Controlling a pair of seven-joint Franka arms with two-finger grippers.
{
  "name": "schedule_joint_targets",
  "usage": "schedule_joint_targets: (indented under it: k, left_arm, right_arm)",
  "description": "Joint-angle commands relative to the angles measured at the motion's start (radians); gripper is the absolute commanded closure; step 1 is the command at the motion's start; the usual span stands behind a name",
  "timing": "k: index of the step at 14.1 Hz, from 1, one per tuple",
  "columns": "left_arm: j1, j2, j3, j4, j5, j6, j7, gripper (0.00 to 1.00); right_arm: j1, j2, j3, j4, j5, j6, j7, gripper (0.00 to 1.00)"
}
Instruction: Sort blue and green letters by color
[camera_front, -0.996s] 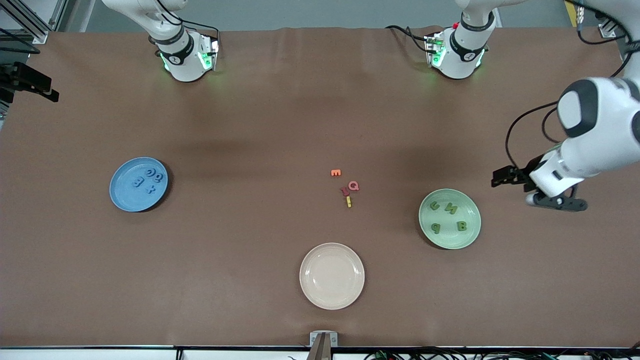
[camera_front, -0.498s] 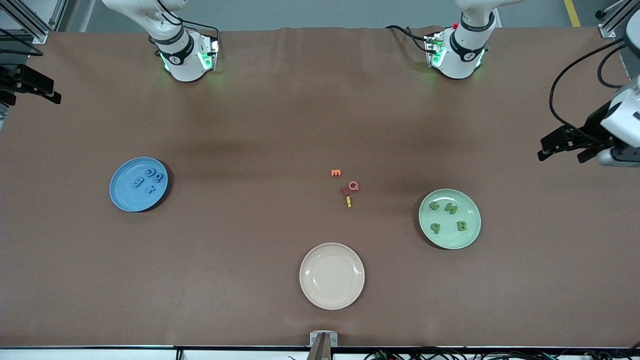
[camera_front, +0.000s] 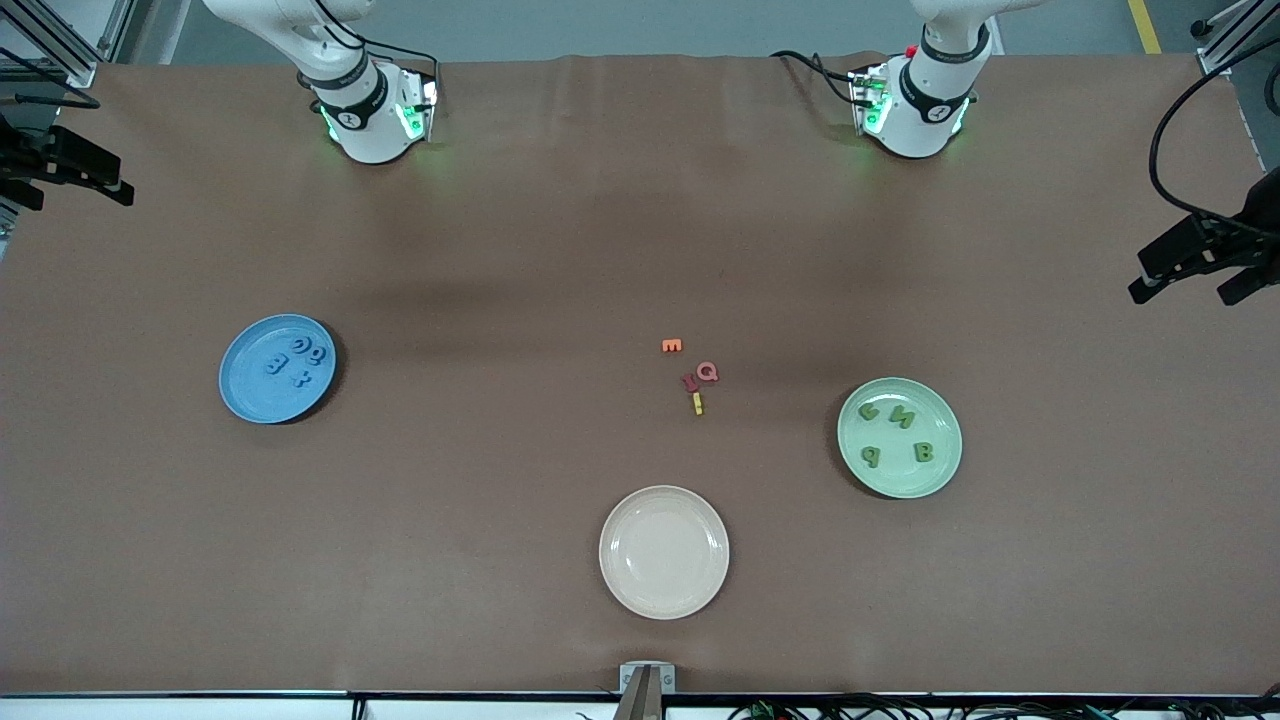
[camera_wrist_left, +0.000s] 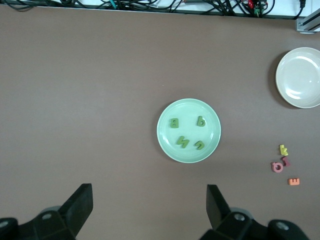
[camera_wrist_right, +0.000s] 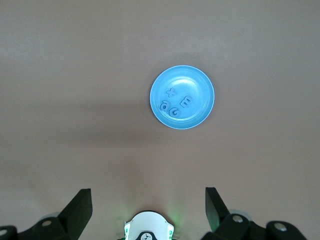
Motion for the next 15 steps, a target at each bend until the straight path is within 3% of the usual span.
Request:
schedule_joint_targets:
  k: [1,3,5,7,10,12,15]
  left_arm:
    - [-0.02,0.011,0.002,0.067,0.064,-0.058,-0.006,0.0]
    - [-0.072,0.011,0.038,0.067,0.069,-0.064,-0.008,0.0]
    - [-0.189,0.011,0.153,0.067,0.071,-0.093,-0.011,0.0]
    - [-0.268,0.014,0.219,0.065,0.069,-0.095,-0.047,0.0]
    - [-0.296,0.016,0.229,0.065,0.069,-0.098,-0.071,0.0]
    - [-0.354,0.014,0.304,0.065,0.069,-0.098,-0.066,0.0]
    - [-0.353,0.019,0.321,0.062,0.06,-0.098,-0.058,0.0]
  right_arm:
    - [-0.008,-0.031,-0.011,-0.03,-0.004,0.02,-0.008,0.0]
    - [-0.024,-0.031,-0.011,-0.03,-0.004,0.023,-0.026,0.0]
    - [-0.02,-0.031,-0.01,-0.03,-0.004,0.021,-0.025,0.0]
    - [-0.019,-0.031,-0.007,-0.03,-0.004,0.023,-0.025,0.0]
    - [-0.019,-0.032,-0.007,-0.03,-0.004,0.027,-0.026,0.0]
    - [-0.019,-0.034,-0.007,-0.03,-0.004,0.027,-0.026,0.0]
    - [-0.019,-0.038,-0.007,-0.031,-0.004,0.027,-0.026,0.0]
